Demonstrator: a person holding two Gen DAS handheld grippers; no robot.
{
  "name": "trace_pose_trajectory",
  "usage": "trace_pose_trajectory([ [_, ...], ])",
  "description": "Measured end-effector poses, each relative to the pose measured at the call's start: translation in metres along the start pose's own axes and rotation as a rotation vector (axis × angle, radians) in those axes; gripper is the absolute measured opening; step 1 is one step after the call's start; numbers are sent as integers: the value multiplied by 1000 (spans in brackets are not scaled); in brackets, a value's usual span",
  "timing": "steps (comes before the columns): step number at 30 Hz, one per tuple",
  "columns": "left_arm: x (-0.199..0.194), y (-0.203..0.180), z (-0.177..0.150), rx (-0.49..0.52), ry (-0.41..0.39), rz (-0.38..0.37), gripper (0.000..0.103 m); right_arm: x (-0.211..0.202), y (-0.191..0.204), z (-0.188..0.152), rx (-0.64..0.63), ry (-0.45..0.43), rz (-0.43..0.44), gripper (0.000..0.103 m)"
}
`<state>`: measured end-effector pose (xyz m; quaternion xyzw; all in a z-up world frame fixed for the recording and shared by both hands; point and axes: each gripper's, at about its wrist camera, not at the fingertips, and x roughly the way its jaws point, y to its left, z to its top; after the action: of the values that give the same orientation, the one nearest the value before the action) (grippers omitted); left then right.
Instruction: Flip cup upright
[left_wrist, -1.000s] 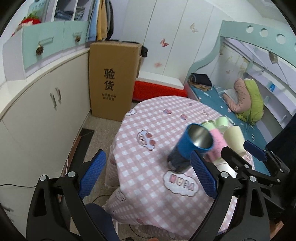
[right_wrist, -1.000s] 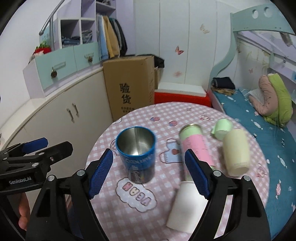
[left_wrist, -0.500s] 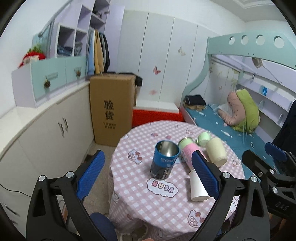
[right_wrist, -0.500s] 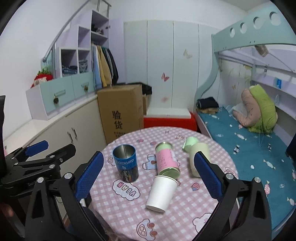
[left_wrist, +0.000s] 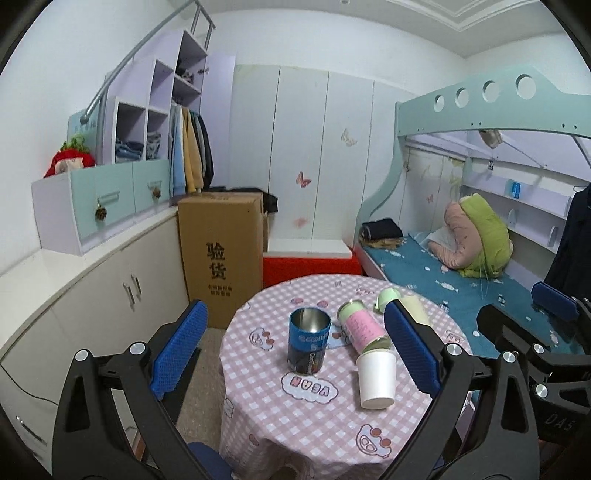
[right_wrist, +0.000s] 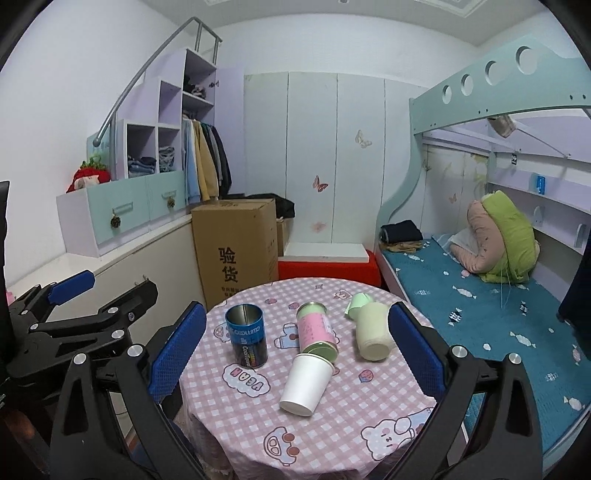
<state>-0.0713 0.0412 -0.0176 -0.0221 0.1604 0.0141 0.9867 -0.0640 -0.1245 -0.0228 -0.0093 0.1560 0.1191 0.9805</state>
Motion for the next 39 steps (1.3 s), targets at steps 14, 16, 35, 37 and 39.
trace_pose_trajectory([
  [14,-11,-16,5,38,-105,12,97,-16,-8,-1,-11,-74,-59,95],
  [16,-11,-16,5,39,-105,14,97,-15,-9,-2,-12,-79,-65,95],
  [35,3,-19,5,48,-94,19,97,-4,-12,-4,-4,-65,-64,95],
  [37,3,-19,5,50,-96,19,97,-3,-12,-4,-7,-65,-66,95],
  [39,4,-19,5,48,-96,18,97,-2,-12,-5,-6,-64,-66,95],
])
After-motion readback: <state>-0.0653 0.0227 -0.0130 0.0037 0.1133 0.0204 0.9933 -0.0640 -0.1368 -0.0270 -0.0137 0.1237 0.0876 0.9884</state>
